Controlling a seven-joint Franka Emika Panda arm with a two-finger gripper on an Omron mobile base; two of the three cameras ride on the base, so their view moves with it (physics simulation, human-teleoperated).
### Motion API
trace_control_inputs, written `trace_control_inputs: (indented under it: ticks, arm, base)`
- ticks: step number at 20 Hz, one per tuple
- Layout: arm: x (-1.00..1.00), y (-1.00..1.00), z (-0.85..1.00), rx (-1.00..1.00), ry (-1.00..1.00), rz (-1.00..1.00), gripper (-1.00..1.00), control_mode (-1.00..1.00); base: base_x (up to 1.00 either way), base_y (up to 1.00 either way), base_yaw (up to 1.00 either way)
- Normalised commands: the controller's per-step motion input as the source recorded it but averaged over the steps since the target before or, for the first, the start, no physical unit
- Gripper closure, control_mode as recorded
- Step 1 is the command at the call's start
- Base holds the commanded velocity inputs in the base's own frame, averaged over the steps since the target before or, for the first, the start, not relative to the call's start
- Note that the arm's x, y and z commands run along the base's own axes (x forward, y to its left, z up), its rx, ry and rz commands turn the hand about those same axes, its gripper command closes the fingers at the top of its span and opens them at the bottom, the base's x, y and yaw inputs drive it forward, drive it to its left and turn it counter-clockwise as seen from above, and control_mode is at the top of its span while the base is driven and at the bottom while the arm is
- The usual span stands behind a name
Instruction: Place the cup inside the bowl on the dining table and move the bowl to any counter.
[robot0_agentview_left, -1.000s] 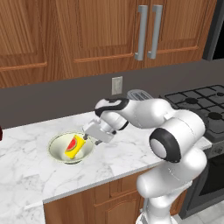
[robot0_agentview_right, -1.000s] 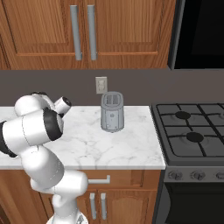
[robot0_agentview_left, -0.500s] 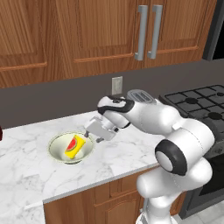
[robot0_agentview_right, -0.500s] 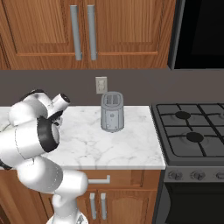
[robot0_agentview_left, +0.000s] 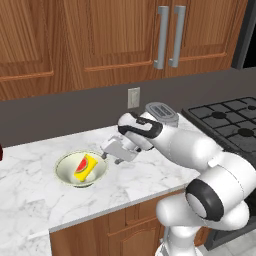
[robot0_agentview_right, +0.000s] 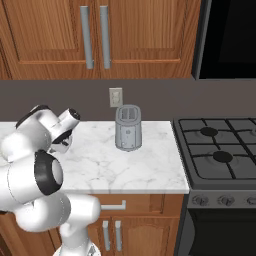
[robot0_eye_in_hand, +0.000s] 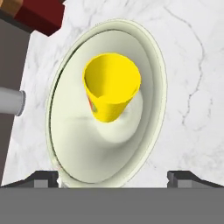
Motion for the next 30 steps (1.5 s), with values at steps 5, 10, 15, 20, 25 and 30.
trace_control_inputs:
  ticks: [5, 10, 15, 20, 25, 30]
  arm:
    - [-0.38, -0.06, 0.26, 0.00, -0.11, 0.00, -1.00, -1.00]
    - [-0.44, -0.06, 0.38, 0.00, -0.14, 0.00, -1.00, -1.00]
    - [-0.37, -0.12, 0.33, 0.00, -0.09, 0.01, -1.00, -1.00]
    - [-0.22, -0.14, 0.20, -0.04, -0.01, 0.00, -1.00, -1.00]
    - [-0.20, -0.29, 0.20, -0.05, 0.00, 0.00, -1.00, -1.00]
    - [-0.11, -0.36, 0.21, -0.08, 0.00, 0.00, -1.00, -1.00]
  base:
    - [0.00, 0.00, 0.00]
    - [0.00, 0.00, 0.00]
    - [0.00, 0.00, 0.00]
    - [0.00, 0.00, 0.00]
    - [0.00, 0.00, 0.00]
    - [0.00, 0.00, 0.00]
